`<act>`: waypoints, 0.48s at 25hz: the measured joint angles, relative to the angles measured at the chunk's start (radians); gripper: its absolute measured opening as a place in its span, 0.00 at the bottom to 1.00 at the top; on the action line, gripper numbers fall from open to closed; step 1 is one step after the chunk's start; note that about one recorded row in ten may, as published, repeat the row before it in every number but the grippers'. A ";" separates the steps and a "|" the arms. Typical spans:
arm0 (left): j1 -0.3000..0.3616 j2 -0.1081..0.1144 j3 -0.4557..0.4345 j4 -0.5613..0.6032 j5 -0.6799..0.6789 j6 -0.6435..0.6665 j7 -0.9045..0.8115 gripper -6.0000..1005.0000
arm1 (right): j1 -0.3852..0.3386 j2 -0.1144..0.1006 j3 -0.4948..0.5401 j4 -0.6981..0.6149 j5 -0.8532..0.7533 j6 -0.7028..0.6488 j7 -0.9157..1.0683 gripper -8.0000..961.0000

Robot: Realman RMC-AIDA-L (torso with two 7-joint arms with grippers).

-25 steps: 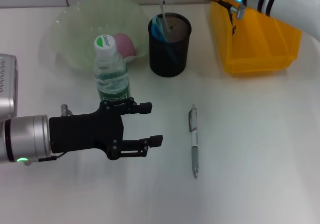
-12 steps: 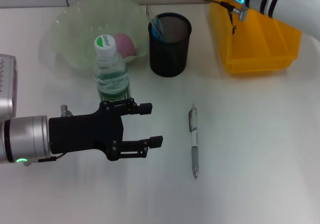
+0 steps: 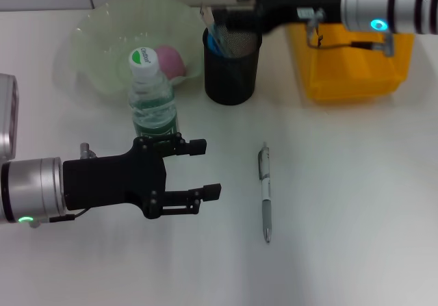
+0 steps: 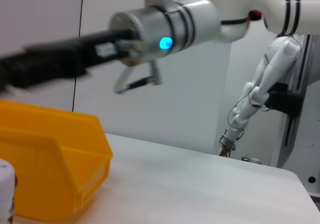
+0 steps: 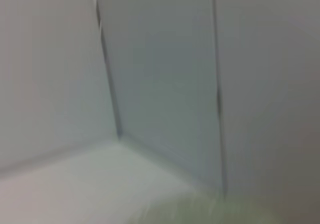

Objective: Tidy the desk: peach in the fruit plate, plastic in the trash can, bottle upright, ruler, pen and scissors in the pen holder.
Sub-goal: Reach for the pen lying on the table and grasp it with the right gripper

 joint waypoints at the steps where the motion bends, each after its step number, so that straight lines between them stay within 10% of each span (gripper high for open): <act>1: 0.000 0.001 0.000 0.000 0.000 -0.001 -0.003 0.77 | -0.010 0.003 0.022 -0.049 -0.089 -0.056 0.076 0.65; 12: -0.008 -0.001 -0.001 0.019 0.007 -0.028 -0.064 0.77 | 0.065 0.001 0.162 -0.225 -0.515 -0.586 0.496 0.65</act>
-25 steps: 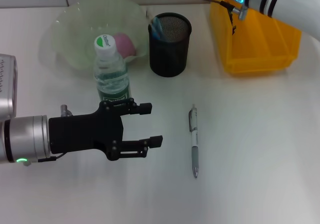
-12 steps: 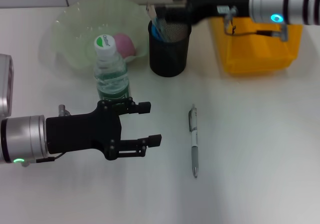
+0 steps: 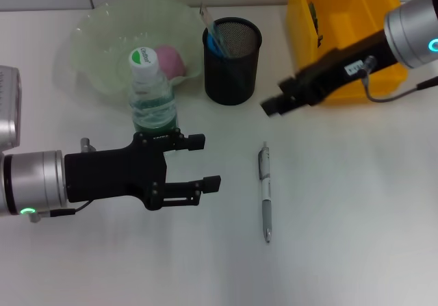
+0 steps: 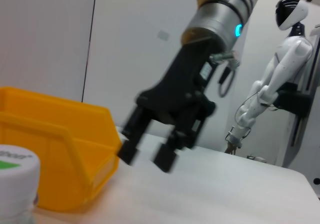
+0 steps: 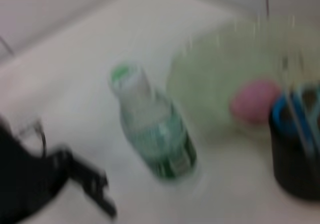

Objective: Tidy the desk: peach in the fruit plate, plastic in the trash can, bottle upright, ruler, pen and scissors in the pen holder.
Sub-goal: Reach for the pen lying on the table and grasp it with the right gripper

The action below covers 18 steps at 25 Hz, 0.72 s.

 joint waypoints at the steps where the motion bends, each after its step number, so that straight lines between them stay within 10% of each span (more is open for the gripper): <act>1: 0.000 0.000 0.000 0.004 0.000 -0.003 -0.002 0.77 | 0.036 0.003 -0.003 -0.021 -0.100 -0.056 0.092 0.65; 18: 0.006 0.003 0.014 0.126 0.143 0.008 -0.054 0.77 | 0.226 0.017 -0.214 0.118 -0.295 -0.073 0.576 0.65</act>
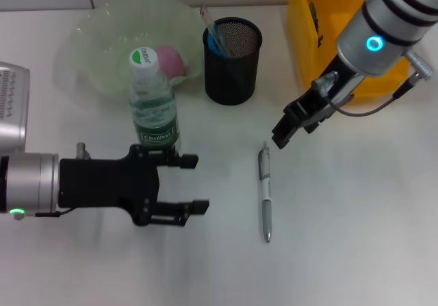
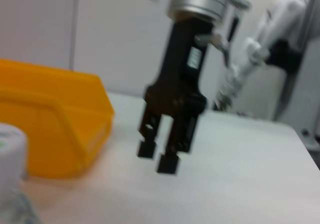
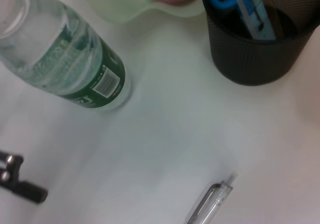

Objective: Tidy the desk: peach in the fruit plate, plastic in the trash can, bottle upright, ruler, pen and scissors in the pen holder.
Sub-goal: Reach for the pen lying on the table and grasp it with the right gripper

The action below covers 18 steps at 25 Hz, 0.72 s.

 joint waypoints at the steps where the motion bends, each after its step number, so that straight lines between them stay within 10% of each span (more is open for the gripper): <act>1: 0.003 0.000 0.000 0.020 0.036 0.011 0.000 0.77 | 0.010 0.001 -0.009 0.027 0.003 0.011 0.014 0.65; 18: 0.018 0.001 -0.007 0.040 0.074 0.018 0.010 0.77 | 0.068 0.006 -0.153 0.247 0.090 0.213 0.021 0.65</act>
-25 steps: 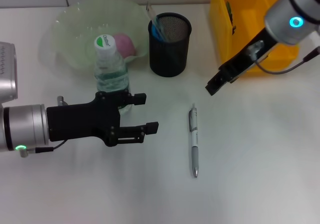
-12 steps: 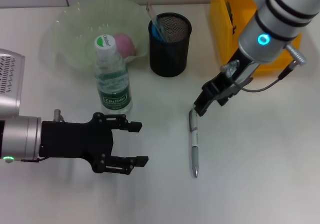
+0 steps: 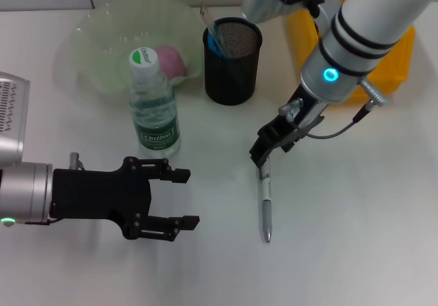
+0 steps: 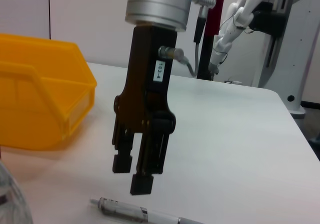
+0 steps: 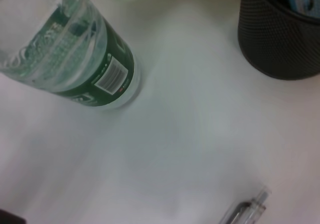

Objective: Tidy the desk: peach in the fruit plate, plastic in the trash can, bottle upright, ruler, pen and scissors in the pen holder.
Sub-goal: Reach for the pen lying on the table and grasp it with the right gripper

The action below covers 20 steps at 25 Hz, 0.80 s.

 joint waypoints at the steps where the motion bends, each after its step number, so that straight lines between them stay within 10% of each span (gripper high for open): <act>1: 0.000 0.000 0.000 0.000 0.000 0.000 0.000 0.77 | 0.001 0.000 -0.014 0.006 0.003 0.014 0.000 0.64; 20: 0.007 -0.004 0.002 -0.003 -0.002 0.000 0.002 0.77 | 0.002 0.000 -0.137 0.058 0.043 0.118 0.001 0.63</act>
